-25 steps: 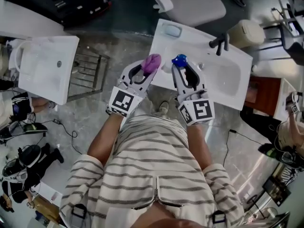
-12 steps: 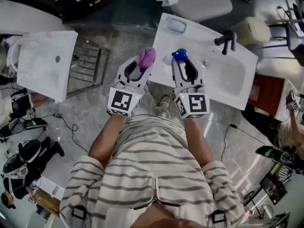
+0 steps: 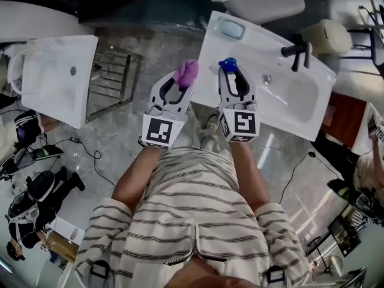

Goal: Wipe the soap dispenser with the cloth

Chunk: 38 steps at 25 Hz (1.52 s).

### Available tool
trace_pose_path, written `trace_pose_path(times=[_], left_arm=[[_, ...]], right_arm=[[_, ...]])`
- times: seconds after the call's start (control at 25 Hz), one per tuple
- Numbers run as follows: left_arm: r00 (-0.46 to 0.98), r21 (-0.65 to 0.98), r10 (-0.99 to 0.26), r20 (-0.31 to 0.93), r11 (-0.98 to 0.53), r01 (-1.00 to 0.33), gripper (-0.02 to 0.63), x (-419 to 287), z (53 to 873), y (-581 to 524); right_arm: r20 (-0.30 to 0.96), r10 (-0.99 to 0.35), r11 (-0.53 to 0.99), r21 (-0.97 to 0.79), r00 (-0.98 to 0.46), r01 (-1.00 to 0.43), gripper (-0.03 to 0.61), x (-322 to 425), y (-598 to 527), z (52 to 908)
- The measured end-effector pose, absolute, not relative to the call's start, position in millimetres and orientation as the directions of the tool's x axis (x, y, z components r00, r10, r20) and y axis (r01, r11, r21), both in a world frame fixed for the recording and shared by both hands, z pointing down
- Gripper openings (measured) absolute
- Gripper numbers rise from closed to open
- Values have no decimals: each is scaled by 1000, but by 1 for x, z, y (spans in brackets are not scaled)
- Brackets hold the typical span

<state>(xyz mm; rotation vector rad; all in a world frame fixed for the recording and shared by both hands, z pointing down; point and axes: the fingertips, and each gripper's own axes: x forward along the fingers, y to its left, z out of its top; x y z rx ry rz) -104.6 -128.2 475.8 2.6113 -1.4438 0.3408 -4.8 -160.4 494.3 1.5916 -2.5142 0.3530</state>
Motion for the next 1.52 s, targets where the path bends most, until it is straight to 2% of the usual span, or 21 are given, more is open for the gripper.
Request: trace_pose_path(times=[0.32,0.6,1.24,1.52], left_arm=[[525,-25,-806,272,-552,-834,129,-106,490,-137],[526,6,-796,299,-550,-835,129,-107,507,-137],[520,44,-789,326,-537,-843,129,-110,522,-139],[521,54,-795,312,-532,-845,129,-108,515,-140]], right_arm=[[296,-861,395,-122,-413,-911,135,-16,-178,536],[340,-847,396,-111,-409,-912,135,-24,-186,562],[402,-821,400,-102,-406,-911,141,-33,-189,583],[394,-811,430,-103,-433,-897,193,-36,-188,574]])
